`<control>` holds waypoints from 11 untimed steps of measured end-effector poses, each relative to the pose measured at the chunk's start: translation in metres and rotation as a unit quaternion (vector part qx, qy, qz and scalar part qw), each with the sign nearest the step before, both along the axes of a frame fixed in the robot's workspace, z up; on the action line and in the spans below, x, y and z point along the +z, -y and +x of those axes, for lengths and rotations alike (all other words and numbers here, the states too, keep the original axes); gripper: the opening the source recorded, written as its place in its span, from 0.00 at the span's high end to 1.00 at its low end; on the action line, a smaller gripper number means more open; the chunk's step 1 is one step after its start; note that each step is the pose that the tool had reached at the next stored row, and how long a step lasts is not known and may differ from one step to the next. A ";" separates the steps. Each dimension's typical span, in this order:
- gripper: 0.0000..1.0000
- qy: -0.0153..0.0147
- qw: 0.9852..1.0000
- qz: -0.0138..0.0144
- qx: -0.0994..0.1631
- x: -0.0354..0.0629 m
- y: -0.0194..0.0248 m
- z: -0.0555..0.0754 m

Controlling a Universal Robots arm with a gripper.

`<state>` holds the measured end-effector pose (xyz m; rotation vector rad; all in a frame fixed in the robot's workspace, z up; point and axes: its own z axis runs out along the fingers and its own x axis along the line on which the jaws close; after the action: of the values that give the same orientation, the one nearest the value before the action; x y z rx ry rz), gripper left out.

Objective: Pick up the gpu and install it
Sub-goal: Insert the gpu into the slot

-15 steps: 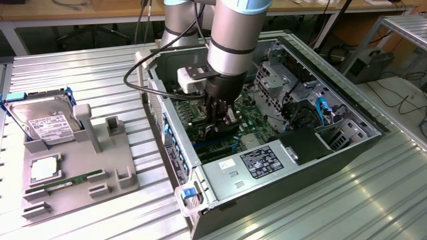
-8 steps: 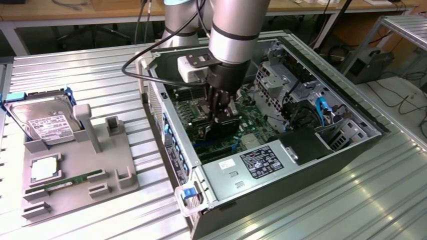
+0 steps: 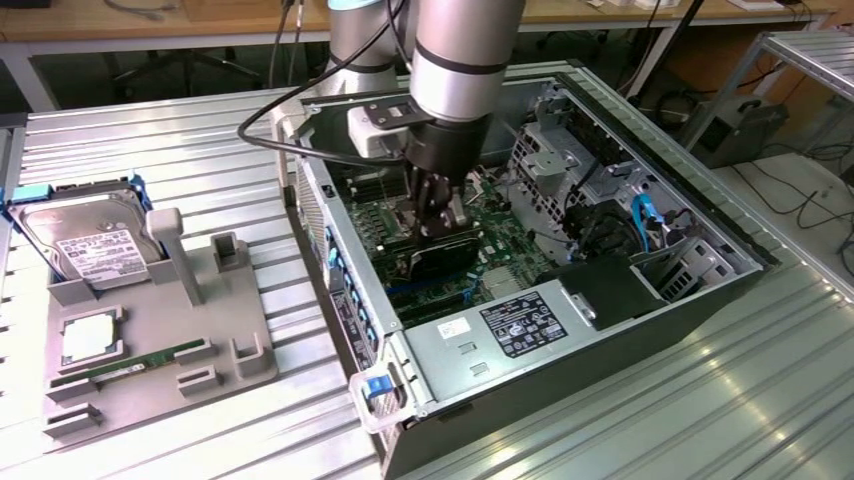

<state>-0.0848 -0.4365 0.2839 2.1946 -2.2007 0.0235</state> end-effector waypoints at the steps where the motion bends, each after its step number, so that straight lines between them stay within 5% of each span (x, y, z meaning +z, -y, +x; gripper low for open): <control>1: 0.89 0.000 1.000 0.000 0.000 -0.0007 -0.0005 -0.001; 11: 0.89 0.000 1.000 -0.003 0.001 -0.0102 -0.0005 -0.002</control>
<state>-0.0868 -0.4359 0.2737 2.1946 -2.1943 0.0301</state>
